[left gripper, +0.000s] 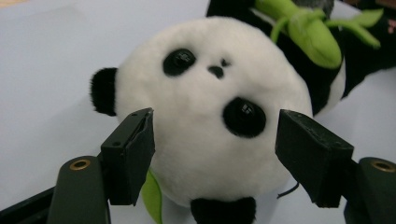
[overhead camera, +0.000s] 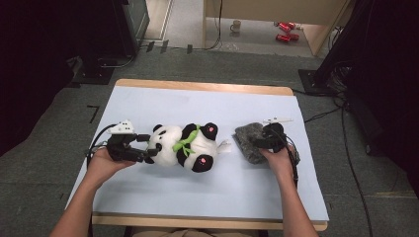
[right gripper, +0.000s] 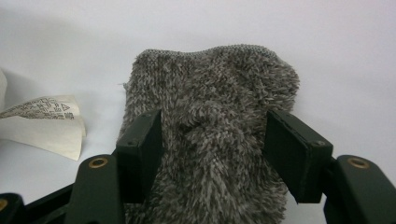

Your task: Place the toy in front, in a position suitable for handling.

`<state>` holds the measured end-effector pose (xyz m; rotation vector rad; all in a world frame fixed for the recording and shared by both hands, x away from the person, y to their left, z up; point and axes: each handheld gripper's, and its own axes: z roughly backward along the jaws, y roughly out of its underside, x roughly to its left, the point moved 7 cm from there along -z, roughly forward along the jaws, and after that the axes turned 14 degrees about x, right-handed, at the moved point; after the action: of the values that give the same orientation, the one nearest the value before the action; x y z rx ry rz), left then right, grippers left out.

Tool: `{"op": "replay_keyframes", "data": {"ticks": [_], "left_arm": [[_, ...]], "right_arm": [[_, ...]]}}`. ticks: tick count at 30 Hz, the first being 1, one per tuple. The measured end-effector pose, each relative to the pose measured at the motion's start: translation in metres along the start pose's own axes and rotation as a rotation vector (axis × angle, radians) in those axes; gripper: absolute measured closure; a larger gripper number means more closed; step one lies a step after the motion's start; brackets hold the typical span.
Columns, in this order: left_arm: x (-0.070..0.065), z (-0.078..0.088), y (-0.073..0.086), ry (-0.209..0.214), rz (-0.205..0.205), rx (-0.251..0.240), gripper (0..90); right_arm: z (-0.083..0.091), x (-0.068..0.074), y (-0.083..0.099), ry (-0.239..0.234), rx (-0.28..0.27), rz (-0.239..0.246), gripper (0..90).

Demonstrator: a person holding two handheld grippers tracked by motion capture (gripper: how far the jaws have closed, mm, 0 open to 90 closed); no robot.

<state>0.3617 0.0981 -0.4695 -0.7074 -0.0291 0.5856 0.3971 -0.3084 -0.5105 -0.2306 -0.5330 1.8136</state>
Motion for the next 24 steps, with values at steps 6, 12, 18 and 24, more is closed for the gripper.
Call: {"op": "replay_keyframes", "data": {"ticks": [6,12,18,24], "left_arm": [[-0.001,-0.013,0.005,-0.021,-0.032,0.029,18.7],[0.001,-0.018,0.01,0.007,-0.027,0.0,15.1],[0.002,-0.024,0.011,0.012,-0.017,-0.017,14.6],[0.004,-0.028,0.013,0.044,0.018,-0.044,15.5]], "right_arm": [[0.0,0.001,0.0,-0.002,0.0,0.0,37.2],[-0.005,0.002,0.001,-0.026,0.028,-0.003,38.6],[-0.022,0.0,0.007,0.004,0.108,0.016,39.2],[-0.024,-0.001,0.008,-0.019,0.103,-0.002,42.2]]}}
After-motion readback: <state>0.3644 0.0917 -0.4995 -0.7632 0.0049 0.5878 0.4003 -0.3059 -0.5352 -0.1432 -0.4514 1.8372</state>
